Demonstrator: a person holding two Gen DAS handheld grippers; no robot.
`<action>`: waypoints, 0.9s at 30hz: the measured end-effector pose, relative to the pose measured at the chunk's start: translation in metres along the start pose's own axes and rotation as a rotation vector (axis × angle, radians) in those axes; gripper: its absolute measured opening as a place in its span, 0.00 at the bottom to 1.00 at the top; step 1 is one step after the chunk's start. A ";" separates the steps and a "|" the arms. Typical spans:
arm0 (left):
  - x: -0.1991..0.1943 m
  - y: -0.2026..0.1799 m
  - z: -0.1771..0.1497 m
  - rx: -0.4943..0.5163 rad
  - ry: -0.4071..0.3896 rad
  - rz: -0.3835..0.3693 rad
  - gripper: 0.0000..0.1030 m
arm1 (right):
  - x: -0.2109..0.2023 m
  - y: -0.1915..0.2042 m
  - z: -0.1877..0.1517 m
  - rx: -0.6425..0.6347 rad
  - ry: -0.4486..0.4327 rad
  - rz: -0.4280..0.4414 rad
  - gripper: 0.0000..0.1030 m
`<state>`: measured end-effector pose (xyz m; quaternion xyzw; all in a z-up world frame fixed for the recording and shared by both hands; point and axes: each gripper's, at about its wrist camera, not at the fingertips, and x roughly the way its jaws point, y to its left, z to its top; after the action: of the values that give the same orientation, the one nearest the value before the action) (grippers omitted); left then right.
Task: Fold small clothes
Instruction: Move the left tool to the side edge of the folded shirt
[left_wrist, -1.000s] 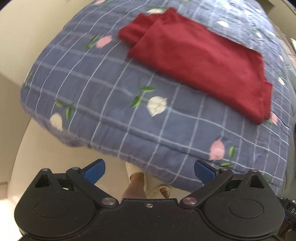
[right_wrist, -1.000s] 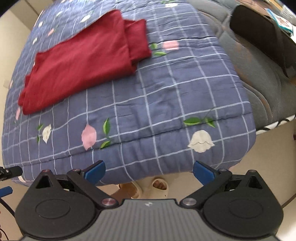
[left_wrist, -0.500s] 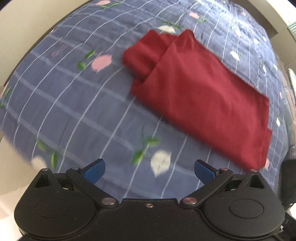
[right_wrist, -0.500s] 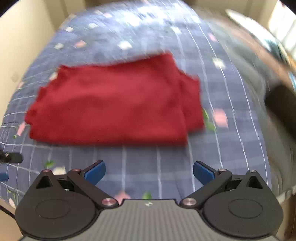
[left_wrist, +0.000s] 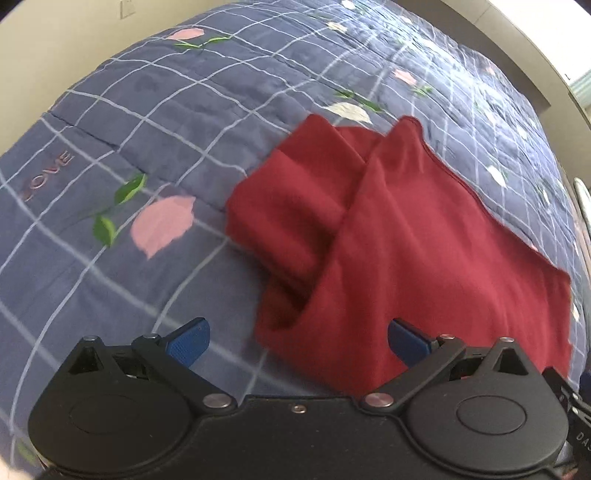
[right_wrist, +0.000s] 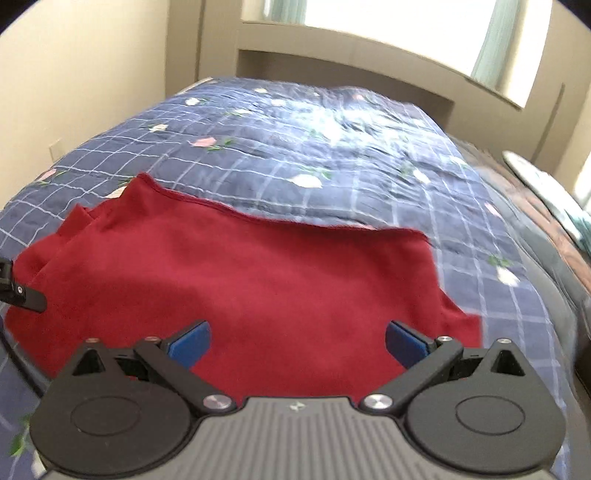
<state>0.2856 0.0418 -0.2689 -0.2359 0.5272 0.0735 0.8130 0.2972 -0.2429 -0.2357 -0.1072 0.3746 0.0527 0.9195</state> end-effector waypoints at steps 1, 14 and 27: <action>0.004 0.002 0.002 -0.005 -0.008 0.001 0.99 | 0.008 0.004 0.001 -0.013 -0.012 0.007 1.00; 0.023 -0.001 0.017 0.002 -0.111 -0.027 0.99 | 0.049 0.025 -0.037 -0.012 -0.076 0.045 1.00; 0.022 -0.003 0.011 0.001 -0.105 -0.089 0.99 | 0.045 0.022 -0.050 0.011 -0.141 0.056 1.00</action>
<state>0.3049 0.0413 -0.2839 -0.2546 0.4729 0.0492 0.8421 0.2915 -0.2324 -0.3062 -0.0876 0.3121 0.0835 0.9423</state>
